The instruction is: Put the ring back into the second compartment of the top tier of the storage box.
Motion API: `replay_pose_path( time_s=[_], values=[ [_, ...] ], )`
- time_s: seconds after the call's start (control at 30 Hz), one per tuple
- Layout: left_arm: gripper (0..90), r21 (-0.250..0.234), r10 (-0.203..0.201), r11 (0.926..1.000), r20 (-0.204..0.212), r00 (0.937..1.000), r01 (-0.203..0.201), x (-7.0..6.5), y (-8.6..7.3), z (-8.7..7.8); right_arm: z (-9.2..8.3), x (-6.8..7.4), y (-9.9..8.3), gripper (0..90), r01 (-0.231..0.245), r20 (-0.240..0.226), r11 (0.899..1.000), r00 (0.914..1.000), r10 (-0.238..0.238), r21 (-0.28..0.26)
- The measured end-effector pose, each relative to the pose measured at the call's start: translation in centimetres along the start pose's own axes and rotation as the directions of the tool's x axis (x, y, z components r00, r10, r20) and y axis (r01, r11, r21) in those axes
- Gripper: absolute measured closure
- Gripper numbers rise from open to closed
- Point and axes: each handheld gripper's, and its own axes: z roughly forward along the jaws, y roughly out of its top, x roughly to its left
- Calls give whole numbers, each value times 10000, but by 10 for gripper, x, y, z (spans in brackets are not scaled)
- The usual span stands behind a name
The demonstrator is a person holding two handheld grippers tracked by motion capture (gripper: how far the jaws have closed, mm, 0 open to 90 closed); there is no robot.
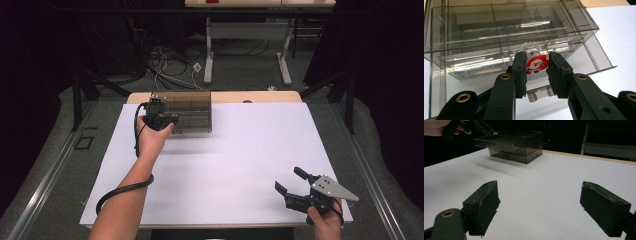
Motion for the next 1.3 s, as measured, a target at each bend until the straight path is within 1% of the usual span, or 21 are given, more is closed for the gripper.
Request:
replay_pose_path(
  time_s=[0.13, 0.2, 0.27, 0.5, 1.0, 1.13, 1.2, 1.3],
  values=[
    [683, 8, -95, 10000, -9, 10000, 95, 0, -1, 4, 0, 0, 0, 149, 7, 0, 10000, 10000, -7, -2],
    [682, 90, -69, 9999, 29, 10000, 68, 0, -2, 6, 0, 0, 0, 149, 26, -8, 10000, 10000, -26, 5],
    [682, 103, -94, 9999, -27, 10000, 94, 0, -2, 8, 0, 0, 0, 149, 19, -3, 10000, 10000, -19, 14],
    [681, 170, -48, 9998, 22, 10000, 48, -2, -3, 13, 0, 0, 0, 149, 16, -17, 10000, 10000, -16, 12],
    [673, 178, 31, 9998, -2, 10000, -31, -2, -4, 15, 1, -1, 0, 149, 3, -17, 10000, 10000, -3, -26],
    [640, 183, 15, 9998, 49, 10000, -16, -1, -3, 16, 1, -1, 0, 149, -27, -2, 10000, 10000, 27, -22],
    [620, 114, 72, 9999, 16, 10000, -73, -1, -3, 16, 1, -1, 0, 149, -25, -11, 10000, 10000, 25, -27],
    [594, 32, 53, 10000, 11, 10000, -53, 0, -2, 15, 1, -2, 0, 149, -34, 3, 10000, 10000, 34, 16]
  ],
)
